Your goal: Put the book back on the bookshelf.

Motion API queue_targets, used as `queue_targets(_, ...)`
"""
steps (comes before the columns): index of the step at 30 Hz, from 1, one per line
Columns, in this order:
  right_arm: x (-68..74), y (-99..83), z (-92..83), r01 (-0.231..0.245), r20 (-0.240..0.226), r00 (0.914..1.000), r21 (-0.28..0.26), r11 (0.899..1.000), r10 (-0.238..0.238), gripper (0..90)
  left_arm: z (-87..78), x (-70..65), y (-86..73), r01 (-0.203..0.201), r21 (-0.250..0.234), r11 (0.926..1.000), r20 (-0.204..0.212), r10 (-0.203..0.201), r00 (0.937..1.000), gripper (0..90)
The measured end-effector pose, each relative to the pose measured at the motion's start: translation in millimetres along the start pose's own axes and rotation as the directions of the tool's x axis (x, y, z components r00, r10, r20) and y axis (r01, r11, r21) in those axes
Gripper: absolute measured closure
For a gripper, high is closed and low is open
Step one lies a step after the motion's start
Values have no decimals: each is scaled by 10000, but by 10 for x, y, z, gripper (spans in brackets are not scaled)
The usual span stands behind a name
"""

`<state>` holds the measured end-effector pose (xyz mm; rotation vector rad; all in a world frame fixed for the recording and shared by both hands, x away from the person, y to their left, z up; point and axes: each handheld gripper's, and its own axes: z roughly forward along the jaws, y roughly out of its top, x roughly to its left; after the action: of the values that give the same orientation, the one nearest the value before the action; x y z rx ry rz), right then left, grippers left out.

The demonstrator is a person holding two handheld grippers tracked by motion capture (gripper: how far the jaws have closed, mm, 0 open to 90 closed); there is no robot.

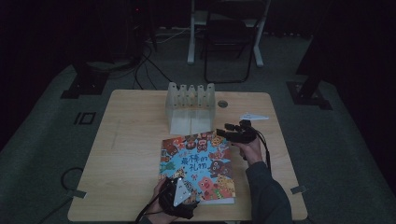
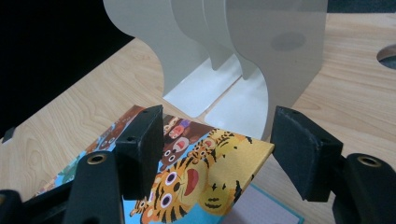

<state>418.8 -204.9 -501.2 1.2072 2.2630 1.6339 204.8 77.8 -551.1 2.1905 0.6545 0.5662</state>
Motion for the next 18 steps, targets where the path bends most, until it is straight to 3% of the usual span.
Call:
queue_targets(8, -15, -15, -7, -41, -45, 10000, -50, 10000, 41, 361, -37, -18, 4, -116, -157, 9998, -91, 114, 9999, 61)
queue_targets(18, -23, -44, -65, -57, 289, 9996, -24, 10000, 57, 349, -47, -44, 4, -253, -192, 9995, -133, 250, 9996, 61)
